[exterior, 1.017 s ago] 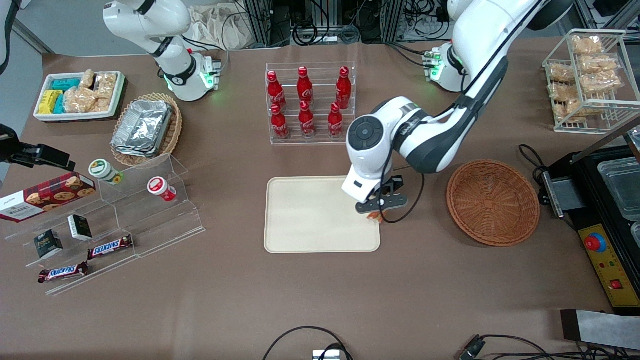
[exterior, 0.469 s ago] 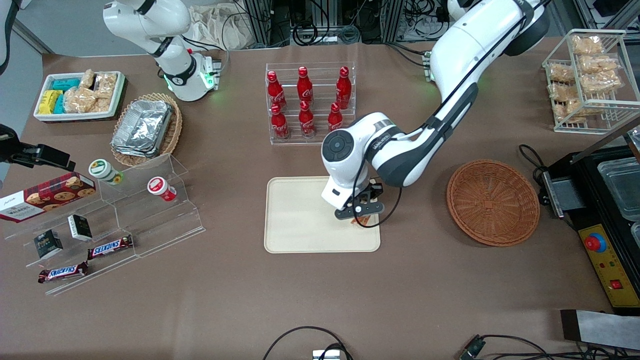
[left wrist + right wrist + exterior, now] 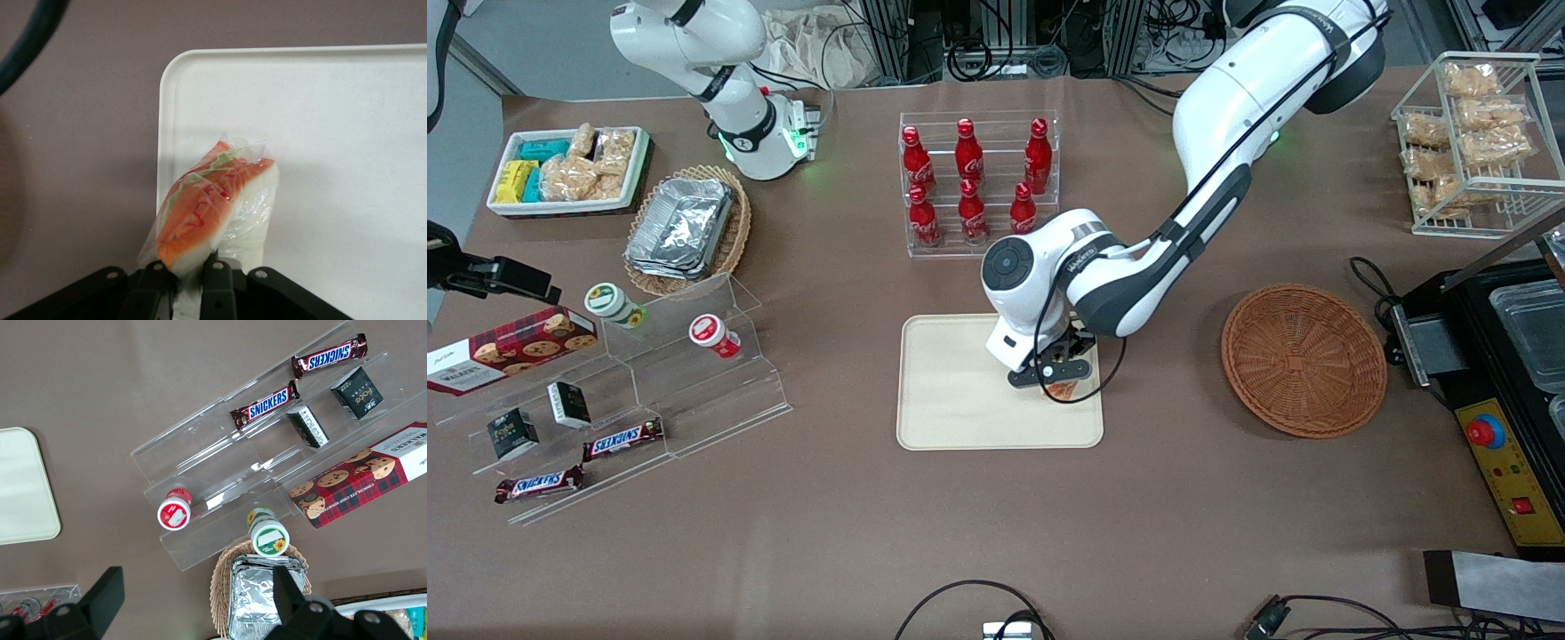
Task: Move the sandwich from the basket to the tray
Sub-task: 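Lower the sandwich onto the cream tray and open the left gripper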
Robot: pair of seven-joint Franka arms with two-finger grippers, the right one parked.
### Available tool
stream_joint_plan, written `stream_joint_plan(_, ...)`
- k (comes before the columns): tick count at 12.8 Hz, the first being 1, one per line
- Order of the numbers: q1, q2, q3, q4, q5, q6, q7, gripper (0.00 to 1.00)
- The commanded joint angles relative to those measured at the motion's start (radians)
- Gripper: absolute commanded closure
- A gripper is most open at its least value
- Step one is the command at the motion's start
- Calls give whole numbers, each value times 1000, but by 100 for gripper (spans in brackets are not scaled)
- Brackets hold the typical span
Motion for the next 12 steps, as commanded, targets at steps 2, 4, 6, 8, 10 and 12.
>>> stream_joint_plan(2, -39, 49, 12, 47, 59, -21, -56, 82)
stream_joint_plan(4, -49, 60, 12, 59, 59, -21, -58, 78)
stream_joint_plan(6, -48, 66, 14, 78, 58, -21, -58, 67)
stream_joint_plan(8, -48, 68, 14, 81, 54, -21, -61, 49)
stream_joint_plan(10, -45, 66, 14, 85, 51, -19, -73, 37)
stream_joint_plan(12, -39, 66, 12, 105, 45, -19, -82, 33)
